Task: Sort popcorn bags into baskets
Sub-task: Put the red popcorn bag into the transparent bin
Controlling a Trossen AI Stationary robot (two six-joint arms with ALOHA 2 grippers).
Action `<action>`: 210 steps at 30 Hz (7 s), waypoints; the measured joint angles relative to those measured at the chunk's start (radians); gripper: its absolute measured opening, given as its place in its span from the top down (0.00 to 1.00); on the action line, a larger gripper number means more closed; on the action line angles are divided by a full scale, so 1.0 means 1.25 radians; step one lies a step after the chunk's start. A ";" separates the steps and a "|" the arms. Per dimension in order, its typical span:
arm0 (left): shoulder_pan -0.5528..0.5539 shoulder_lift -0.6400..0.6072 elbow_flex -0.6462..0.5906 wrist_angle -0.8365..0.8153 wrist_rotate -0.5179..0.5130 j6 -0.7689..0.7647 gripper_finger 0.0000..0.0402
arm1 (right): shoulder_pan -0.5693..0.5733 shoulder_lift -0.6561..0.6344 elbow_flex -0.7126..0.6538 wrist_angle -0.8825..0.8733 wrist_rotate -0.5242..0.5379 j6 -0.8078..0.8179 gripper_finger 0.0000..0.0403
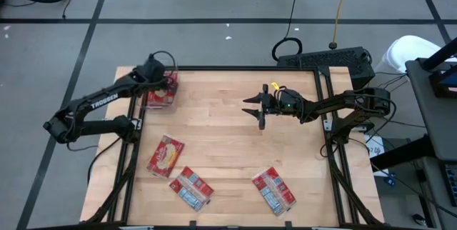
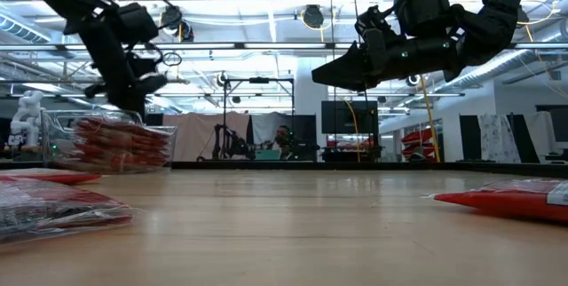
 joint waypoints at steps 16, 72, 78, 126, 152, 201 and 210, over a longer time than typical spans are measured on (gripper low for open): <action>-0.013 -0.025 -0.063 -0.012 -0.114 -0.066 0.99 | 0.000 0.000 0.000 0.000 0.040 -0.002 0.59; -0.813 0.213 -0.058 0.720 -0.088 -0.048 0.94 | 0.742 -0.218 0.000 -0.663 0.157 0.463 0.59; -0.824 0.260 -0.058 0.812 -0.089 -0.050 0.94 | 0.774 -0.129 0.000 -0.650 0.280 0.452 0.59; -0.861 0.263 -0.059 0.825 -0.156 -0.064 0.94 | 0.822 -0.018 0.003 -0.769 0.480 0.214 0.32; -0.887 0.460 0.016 1.025 -0.156 0.170 0.85 | 0.715 -0.038 -0.002 -0.620 0.495 0.100 1.00; -0.820 0.736 0.348 0.908 -0.300 0.299 0.87 | 0.395 -0.393 0.000 -0.595 0.501 -0.059 0.89; -0.775 0.572 0.348 0.689 -0.233 0.168 0.94 | 0.348 -0.466 -0.067 -0.567 0.500 0.008 0.77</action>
